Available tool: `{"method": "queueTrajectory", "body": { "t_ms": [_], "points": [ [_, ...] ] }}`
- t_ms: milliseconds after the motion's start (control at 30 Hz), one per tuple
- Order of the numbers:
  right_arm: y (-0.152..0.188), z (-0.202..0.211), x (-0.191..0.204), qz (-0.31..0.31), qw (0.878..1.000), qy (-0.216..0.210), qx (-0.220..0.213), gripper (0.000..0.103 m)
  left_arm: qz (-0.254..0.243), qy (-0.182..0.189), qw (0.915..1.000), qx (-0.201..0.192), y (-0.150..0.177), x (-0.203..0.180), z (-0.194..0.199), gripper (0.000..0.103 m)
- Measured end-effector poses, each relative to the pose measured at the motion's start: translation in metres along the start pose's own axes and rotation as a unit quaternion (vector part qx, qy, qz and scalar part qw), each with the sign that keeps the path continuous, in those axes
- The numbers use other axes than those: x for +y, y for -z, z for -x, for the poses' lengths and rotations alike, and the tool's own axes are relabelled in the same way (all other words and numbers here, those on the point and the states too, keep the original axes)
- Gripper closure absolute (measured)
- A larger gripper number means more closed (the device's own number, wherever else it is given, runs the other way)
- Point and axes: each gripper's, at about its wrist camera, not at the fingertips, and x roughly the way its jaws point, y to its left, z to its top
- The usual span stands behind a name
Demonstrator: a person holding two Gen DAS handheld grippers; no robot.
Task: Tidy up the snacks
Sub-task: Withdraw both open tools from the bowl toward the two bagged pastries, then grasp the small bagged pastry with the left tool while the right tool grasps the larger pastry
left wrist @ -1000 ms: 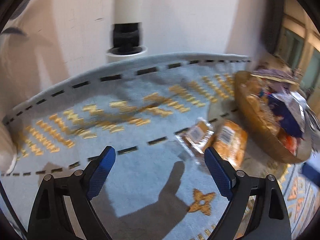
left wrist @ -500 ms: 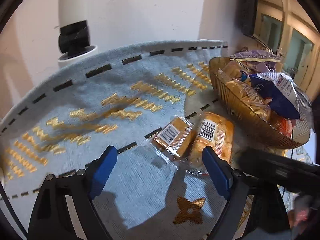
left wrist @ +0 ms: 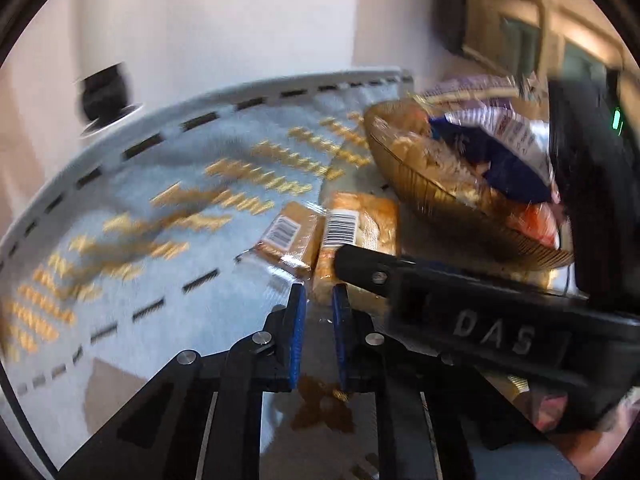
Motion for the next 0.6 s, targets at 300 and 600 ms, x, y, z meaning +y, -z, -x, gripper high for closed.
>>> {"method": "queueTrajectory", "body": {
  "t_ms": [300,600],
  "points": [
    [0.017,0.036,-0.017,-0.019,0.998,-0.052,0.032,0.063,0.134,-0.027,0.9905,0.02,0.03,0.024,0.031,0.094],
    [0.013,0.078,-0.026,0.057,0.998,0.022,0.024,0.065,0.028,-0.058,0.9966,0.052,-0.026,0.004,0.002,0.039]
  ]
}}
